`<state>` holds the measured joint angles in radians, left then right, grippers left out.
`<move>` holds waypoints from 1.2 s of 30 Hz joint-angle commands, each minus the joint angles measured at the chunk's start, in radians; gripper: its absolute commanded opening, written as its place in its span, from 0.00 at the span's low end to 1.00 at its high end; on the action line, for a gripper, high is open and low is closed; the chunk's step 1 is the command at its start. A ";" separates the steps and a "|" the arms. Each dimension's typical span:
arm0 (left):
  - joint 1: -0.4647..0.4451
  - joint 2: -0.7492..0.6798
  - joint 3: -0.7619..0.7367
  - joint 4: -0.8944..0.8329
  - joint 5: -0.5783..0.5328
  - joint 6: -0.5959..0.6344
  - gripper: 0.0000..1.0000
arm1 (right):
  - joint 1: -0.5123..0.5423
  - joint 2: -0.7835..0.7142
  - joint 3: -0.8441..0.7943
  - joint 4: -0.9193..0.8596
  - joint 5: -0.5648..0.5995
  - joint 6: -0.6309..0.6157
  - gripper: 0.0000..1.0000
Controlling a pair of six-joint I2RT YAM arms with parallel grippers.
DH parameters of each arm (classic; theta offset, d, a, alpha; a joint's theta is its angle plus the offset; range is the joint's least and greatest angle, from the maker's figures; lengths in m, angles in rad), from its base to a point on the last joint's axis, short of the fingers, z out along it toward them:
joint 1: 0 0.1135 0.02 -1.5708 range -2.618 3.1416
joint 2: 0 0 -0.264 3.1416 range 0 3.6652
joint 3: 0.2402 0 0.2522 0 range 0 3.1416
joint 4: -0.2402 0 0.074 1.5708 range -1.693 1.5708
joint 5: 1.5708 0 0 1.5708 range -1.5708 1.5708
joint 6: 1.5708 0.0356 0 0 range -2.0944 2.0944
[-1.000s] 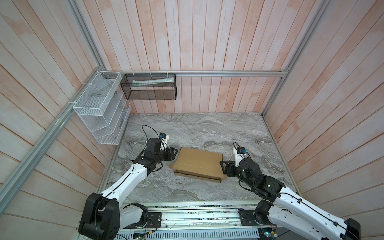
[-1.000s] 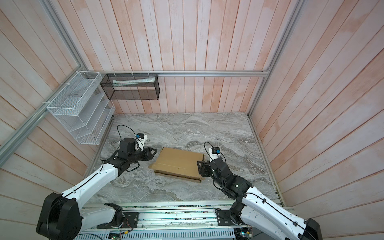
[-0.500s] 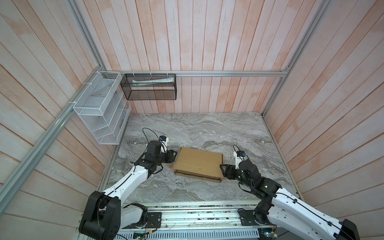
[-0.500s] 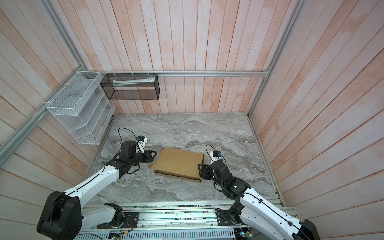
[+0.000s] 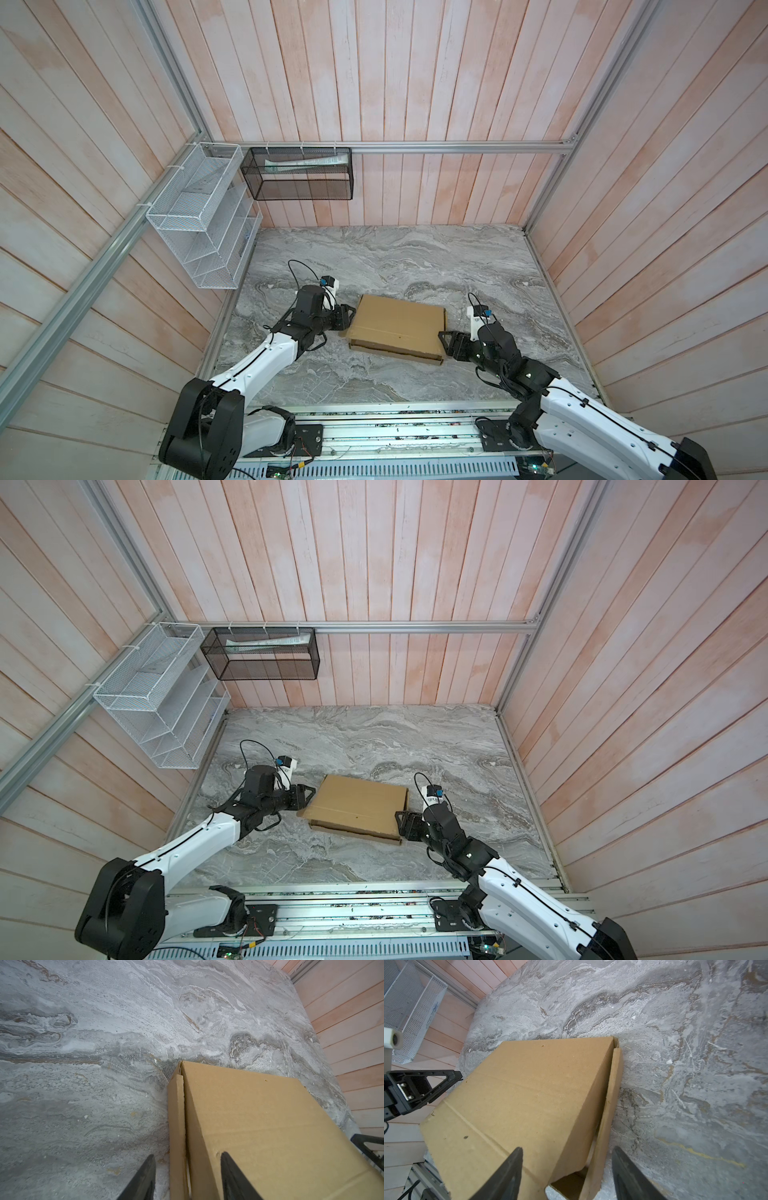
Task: Fold the paper box
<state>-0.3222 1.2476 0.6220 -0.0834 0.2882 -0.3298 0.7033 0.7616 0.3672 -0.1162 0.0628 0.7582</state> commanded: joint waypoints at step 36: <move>-0.037 0.066 -0.085 0.089 0.002 -0.032 0.45 | -0.047 0.069 -0.142 0.201 -0.077 0.042 0.62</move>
<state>-0.3542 1.2907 0.5484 -0.0212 0.2985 -0.3557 0.6640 0.8124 0.2230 0.0532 0.0013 0.8001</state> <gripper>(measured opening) 0.451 0.624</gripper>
